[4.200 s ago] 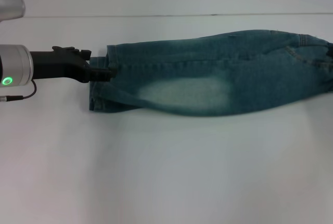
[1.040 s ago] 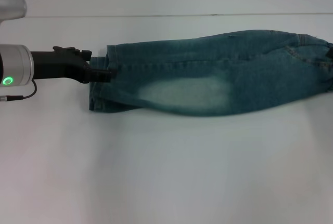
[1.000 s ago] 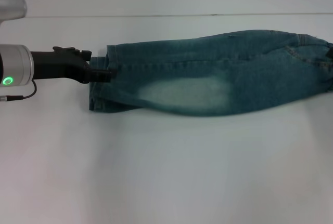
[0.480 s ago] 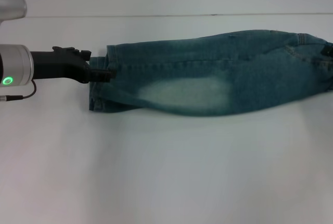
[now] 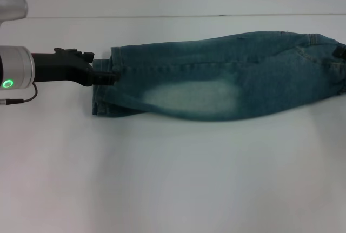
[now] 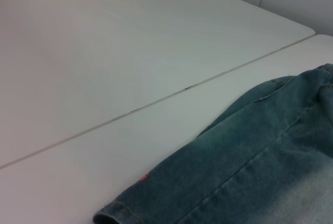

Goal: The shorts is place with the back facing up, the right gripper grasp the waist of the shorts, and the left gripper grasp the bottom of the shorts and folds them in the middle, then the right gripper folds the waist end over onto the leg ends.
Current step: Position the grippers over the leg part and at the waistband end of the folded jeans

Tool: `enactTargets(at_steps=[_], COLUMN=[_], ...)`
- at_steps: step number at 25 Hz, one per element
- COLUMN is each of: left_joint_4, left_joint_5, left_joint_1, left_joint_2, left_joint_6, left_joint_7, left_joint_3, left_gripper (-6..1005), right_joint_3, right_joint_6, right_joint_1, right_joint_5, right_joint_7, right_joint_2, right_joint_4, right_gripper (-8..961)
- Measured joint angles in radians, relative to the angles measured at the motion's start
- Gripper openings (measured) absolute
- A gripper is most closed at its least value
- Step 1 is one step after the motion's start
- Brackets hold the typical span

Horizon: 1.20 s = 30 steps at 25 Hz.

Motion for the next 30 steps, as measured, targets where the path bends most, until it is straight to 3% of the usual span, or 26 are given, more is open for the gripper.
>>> enactTargets(at_steps=[25, 30], left_joint_4=[-0.002, -0.002], left_joint_5=[0.0, 0.0], left_joint_1=[-0.006, -0.006], left_joint_2=[0.0, 0.0], left_joint_6=[0.0, 0.0], left_joint_7=[-0.002, -0.002], left_joint_3=[0.011, 0.011], left_gripper=[919, 918], right_joint_3=[0.0, 0.0], right_joint_6=[-0.116, -0.116], right_joint_1=[-0.039, -0.048], right_joint_5=[0.068, 0.068], right_joint_7=[-0.036, -0.03], right_joint_2=[0.005, 0.007], right_joint_4=[-0.013, -0.015], right_gripper=[931, 865])
